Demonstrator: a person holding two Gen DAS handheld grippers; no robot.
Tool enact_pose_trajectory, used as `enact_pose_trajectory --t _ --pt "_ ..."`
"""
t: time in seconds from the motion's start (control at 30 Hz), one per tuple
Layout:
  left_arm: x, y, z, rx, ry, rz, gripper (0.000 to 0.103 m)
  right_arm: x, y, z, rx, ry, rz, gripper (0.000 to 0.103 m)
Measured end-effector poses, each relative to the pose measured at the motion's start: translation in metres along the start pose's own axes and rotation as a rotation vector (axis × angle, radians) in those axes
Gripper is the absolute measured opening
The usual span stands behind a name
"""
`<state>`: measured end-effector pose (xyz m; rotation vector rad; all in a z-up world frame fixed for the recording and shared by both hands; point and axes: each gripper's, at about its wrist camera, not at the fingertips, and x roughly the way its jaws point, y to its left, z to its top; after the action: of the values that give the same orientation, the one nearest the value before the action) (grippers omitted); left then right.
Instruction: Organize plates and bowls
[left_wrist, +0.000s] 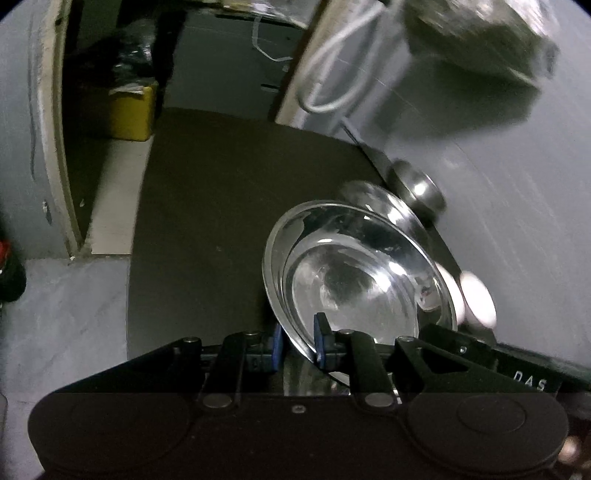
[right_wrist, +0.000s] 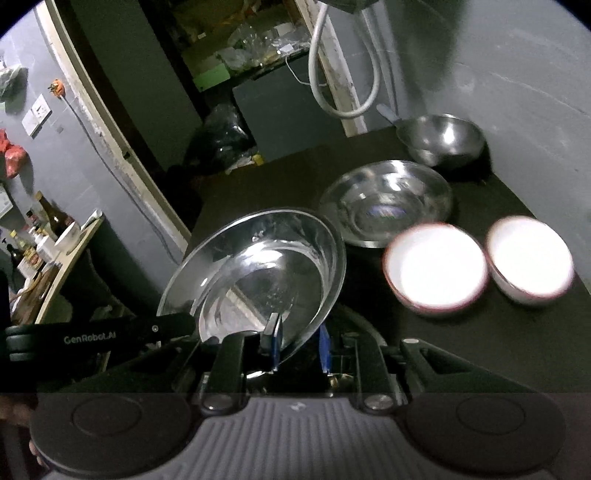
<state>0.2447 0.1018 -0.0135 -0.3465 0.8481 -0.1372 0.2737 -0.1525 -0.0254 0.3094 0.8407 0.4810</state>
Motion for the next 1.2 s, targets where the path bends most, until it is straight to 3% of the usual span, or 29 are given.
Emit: enact_pose_trajectory --t 0.23,0.5,1.2 --pt "-0.012 -0.028 -0.033 0.11 0.052 0.019 0.022 -0.03 -0.014 -0.032 0.008 0.057 -0.008 0.024" --pt "-0.013 -0.037 -0.04 0.15 0.098 0.075 0.025 -0.034 -0.012 -0.039 -0.039 0.095 -0.007 0.024" --pt "-0.003 -0.048 -0.045 0.125 0.19 0.137 0.03 -0.027 -0.008 -0.042 -0.09 0.17 -0.024 0.031"
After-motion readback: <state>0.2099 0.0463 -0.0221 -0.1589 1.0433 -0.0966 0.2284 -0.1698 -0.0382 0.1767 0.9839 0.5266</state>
